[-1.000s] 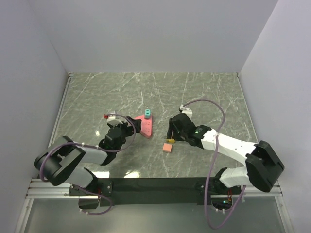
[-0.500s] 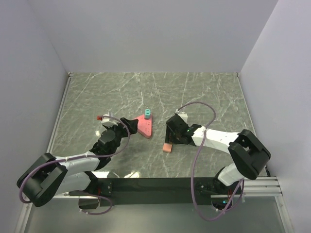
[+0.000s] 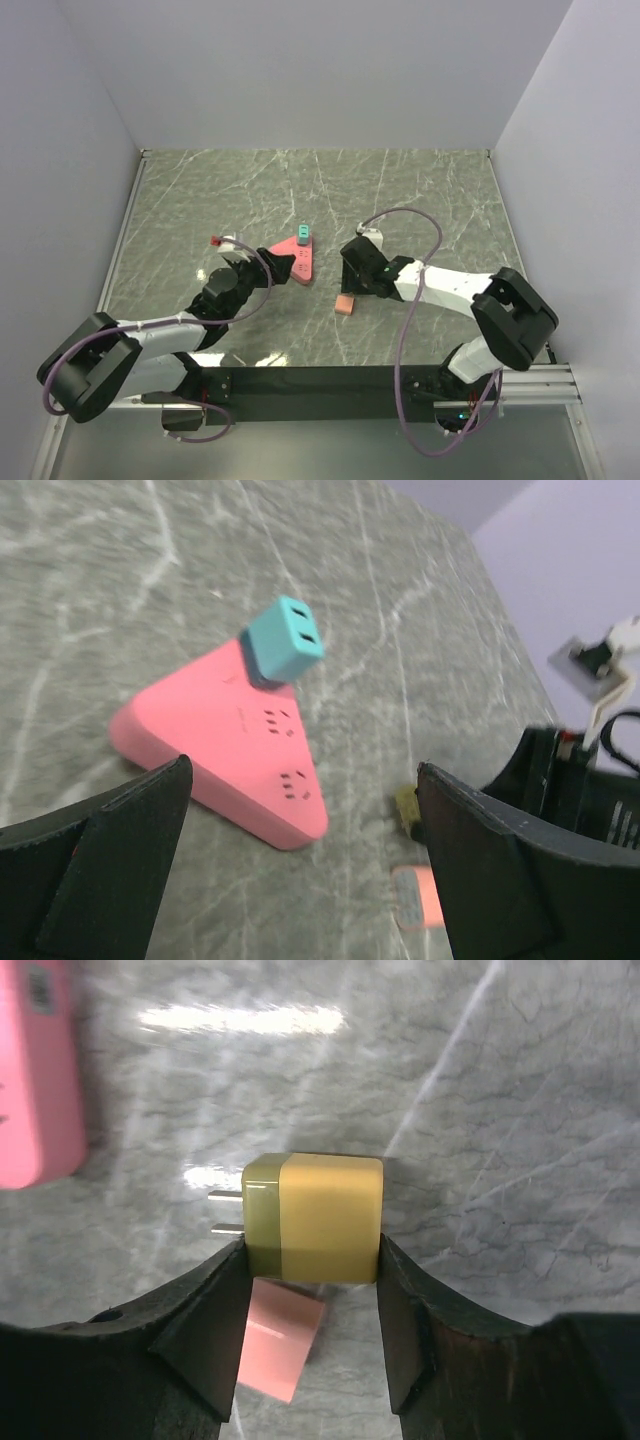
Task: Insert the plug
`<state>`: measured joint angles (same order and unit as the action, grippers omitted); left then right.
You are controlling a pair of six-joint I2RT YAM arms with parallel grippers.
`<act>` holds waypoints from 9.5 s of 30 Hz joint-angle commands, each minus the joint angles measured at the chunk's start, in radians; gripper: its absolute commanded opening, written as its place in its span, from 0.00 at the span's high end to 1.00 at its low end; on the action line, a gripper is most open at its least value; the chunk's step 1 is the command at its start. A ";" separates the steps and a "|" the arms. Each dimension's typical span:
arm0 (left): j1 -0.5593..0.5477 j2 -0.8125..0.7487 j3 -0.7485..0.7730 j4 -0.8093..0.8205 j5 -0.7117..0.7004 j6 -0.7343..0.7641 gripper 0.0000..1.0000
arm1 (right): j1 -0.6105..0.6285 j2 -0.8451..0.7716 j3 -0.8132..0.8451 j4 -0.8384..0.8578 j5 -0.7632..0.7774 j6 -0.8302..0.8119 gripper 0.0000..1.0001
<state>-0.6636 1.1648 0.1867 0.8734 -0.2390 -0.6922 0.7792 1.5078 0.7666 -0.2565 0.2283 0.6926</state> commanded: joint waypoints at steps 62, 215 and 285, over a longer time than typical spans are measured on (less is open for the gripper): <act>0.008 0.426 0.212 0.394 0.718 -0.185 1.00 | 0.173 -0.415 -0.090 0.243 -0.078 -0.338 0.18; 0.279 0.489 0.209 0.081 0.411 -0.092 0.90 | -0.081 0.288 0.550 -0.105 -0.370 -0.228 1.00; -0.062 0.477 0.019 0.311 -0.135 -0.010 1.00 | -0.054 0.256 0.464 -0.181 -0.454 -0.148 1.00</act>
<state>-0.6914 1.6150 0.2134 1.2217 -0.4297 -0.7631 0.6846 1.7813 1.2564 -0.3695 -0.1802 0.5346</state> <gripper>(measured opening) 0.444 0.373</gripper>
